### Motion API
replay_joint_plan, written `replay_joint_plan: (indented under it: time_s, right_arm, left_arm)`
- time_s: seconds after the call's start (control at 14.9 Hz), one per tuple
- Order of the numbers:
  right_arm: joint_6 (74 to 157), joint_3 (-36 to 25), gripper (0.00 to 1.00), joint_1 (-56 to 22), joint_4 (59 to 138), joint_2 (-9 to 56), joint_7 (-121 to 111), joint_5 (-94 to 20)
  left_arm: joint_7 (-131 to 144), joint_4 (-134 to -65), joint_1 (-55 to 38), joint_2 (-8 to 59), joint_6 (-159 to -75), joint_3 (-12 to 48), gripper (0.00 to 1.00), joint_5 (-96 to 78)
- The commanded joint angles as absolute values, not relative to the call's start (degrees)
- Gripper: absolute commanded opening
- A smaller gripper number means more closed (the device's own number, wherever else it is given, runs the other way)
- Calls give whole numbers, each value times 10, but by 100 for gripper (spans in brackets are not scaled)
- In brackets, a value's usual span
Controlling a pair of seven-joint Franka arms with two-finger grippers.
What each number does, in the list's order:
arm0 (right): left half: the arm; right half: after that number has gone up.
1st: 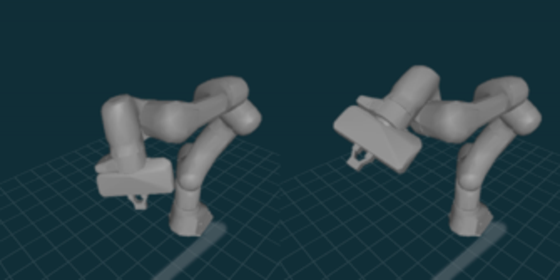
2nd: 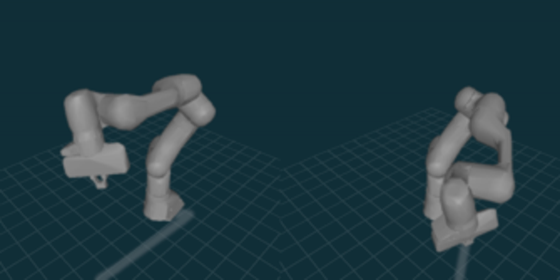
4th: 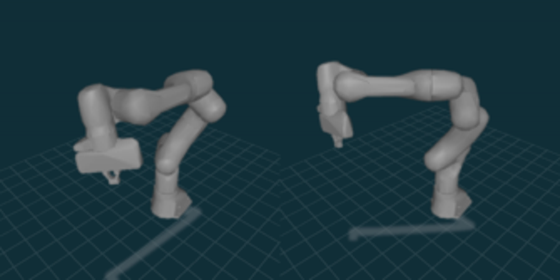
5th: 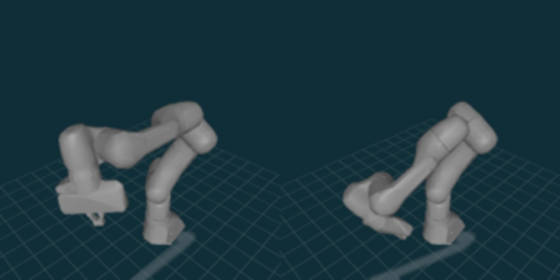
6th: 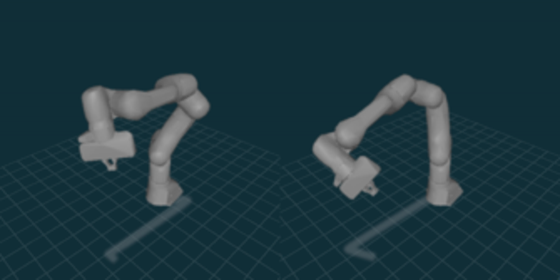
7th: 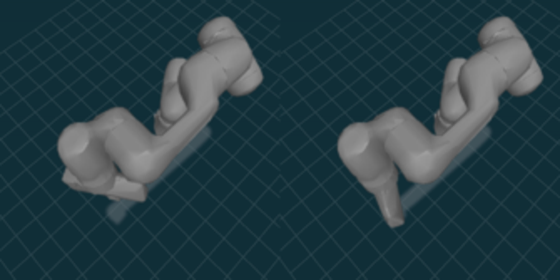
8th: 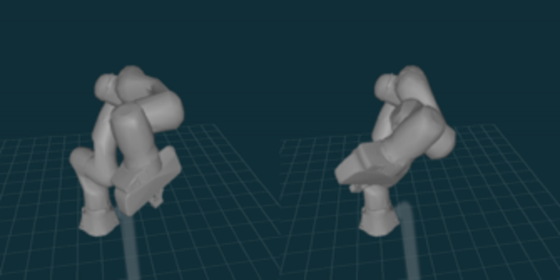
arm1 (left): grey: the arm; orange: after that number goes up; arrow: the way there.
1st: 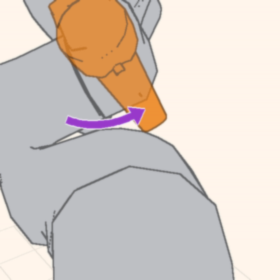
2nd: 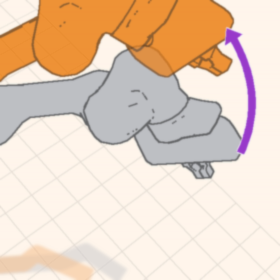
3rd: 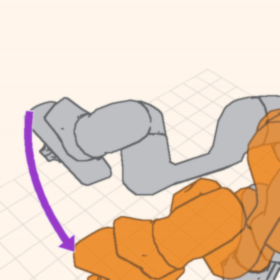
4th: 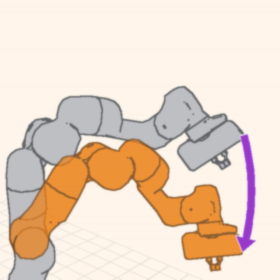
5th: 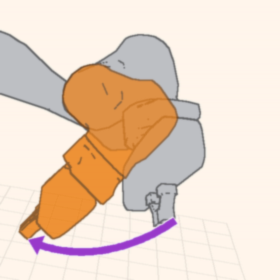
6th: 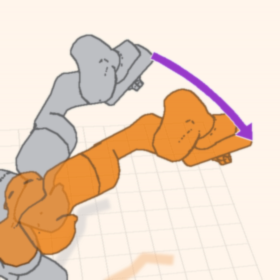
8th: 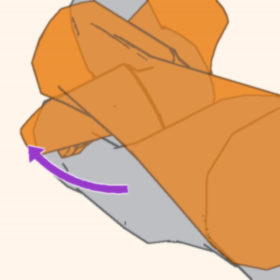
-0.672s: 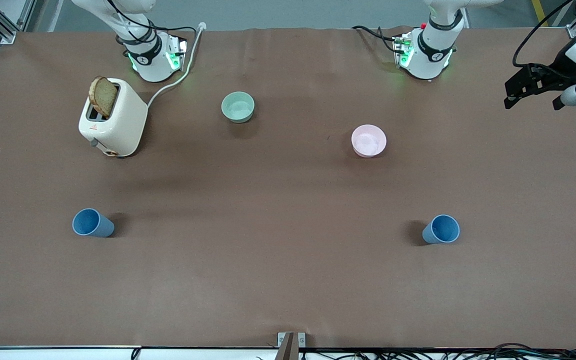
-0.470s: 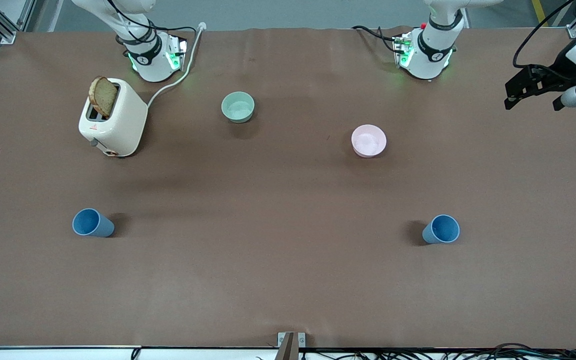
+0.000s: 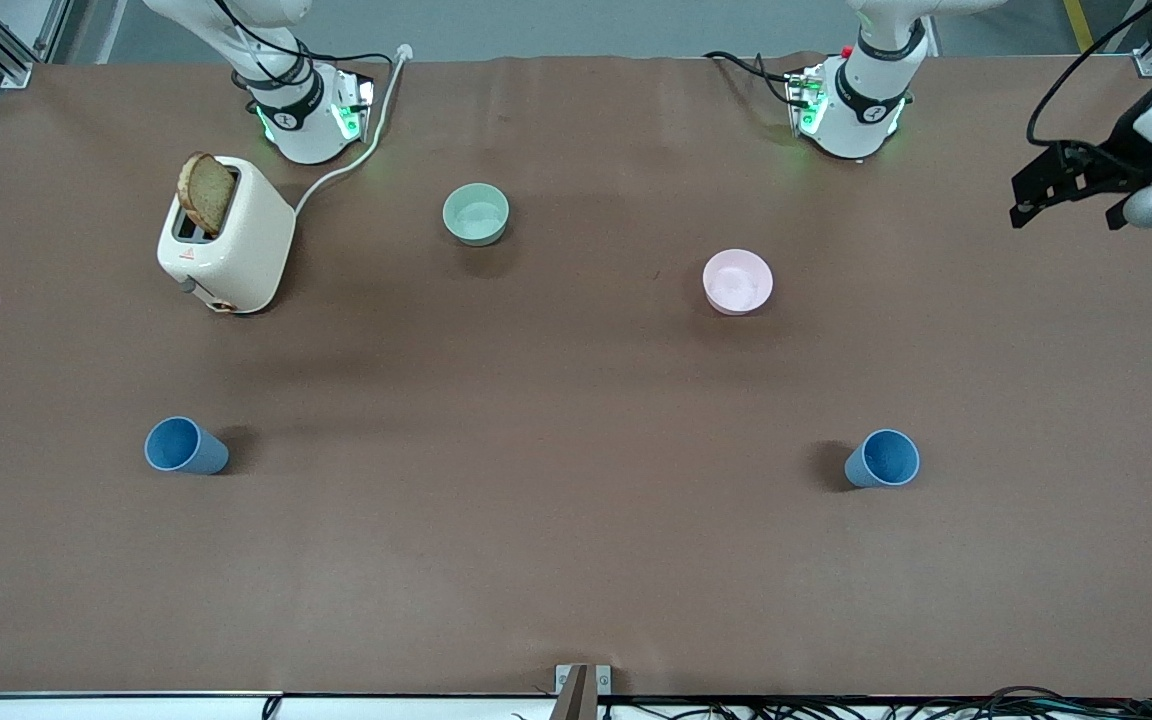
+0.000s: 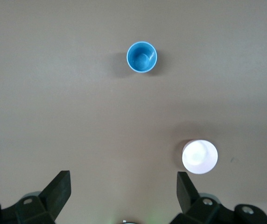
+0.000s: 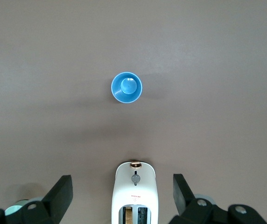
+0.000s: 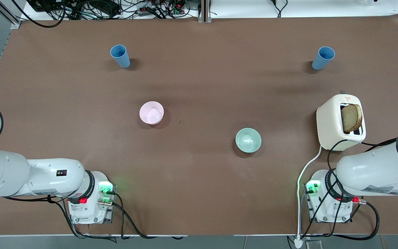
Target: Stack blue cups with both arms
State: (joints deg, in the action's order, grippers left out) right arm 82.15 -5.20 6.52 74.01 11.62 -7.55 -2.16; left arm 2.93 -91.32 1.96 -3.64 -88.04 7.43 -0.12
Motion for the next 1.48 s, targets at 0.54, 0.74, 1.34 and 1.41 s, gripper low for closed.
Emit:
replay_joint_plan:
  time_s: [0.54,0.74,1.34,1.41]
  right_arm:
    - [928,-48,100,58,850,108,-74,-20]
    - [1137,-47,100,52,999,118,-74,-21]
    - [1320,-48,97,53,1050,243,-146,-20]
    - [1341,-49,96,55,1063,245,-162,-20]
  left_arm:
    - [42,-1042,33,177,-1288,72,100,2]
    - [43,-1039,32,242,-1348,73,78,27]
    - [65,-1035,27,301,-1388,76,0,28]
    - [69,-1038,21,292,-1387,83,0,27]
